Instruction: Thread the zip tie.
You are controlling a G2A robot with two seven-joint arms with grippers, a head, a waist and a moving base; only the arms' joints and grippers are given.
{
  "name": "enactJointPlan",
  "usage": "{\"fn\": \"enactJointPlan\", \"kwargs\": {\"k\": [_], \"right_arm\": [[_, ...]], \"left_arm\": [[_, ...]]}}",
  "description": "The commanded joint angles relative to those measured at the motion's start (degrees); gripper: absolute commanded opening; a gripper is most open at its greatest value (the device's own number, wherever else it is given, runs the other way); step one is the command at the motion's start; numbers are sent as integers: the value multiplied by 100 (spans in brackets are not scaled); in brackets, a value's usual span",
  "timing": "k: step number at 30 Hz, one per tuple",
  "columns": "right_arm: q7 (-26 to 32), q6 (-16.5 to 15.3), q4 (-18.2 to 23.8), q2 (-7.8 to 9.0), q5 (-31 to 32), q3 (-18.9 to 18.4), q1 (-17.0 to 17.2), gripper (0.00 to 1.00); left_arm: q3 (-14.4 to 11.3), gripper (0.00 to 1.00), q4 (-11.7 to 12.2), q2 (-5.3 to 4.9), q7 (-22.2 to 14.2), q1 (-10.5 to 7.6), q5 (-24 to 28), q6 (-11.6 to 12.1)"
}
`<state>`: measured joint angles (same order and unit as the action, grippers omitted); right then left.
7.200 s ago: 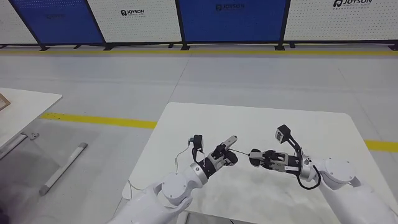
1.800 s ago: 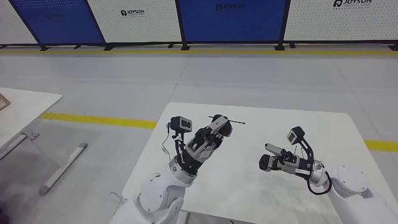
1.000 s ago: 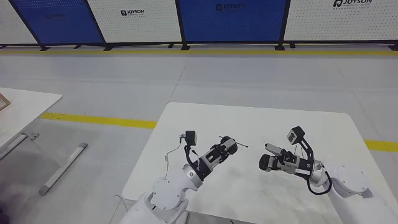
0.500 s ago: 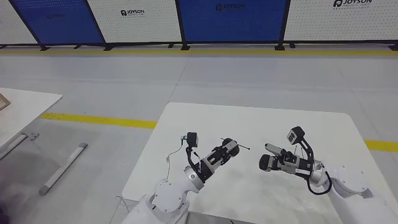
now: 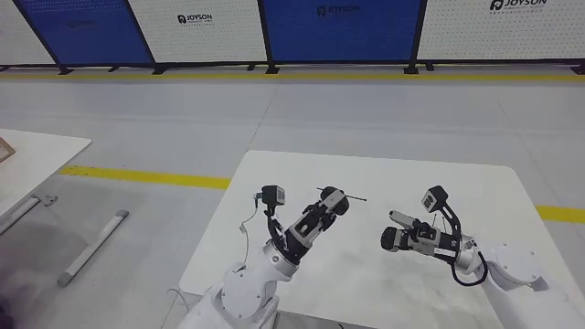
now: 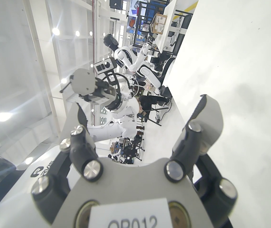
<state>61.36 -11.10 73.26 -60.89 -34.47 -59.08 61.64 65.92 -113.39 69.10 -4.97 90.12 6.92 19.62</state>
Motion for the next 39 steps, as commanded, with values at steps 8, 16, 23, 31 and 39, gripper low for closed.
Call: {"fn": "enactJointPlan", "kwargs": {"k": [8, 16, 23, 31, 39], "right_arm": [[0, 0, 0, 0, 0, 0, 0, 100], [0, 0, 0, 0, 0, 0, 0, 100], [0, 0, 0, 0, 0, 0, 0, 100], [0, 0, 0, 0, 0, 0, 0, 100], [0, 0, 0, 0, 0, 0, 0, 100]], "left_arm": [[330, 0, -683, -16, -198, 527, -116, -14], [80, 0, 40, -1, -583, 246, -659, -223], [-232, 0, 446, 17, -815, -64, -1140, -788], [-536, 0, 836, 37, -804, -189, -1569, -1134], [-635, 0, 882, 47, -713, -195, -1669, -1251]]}}
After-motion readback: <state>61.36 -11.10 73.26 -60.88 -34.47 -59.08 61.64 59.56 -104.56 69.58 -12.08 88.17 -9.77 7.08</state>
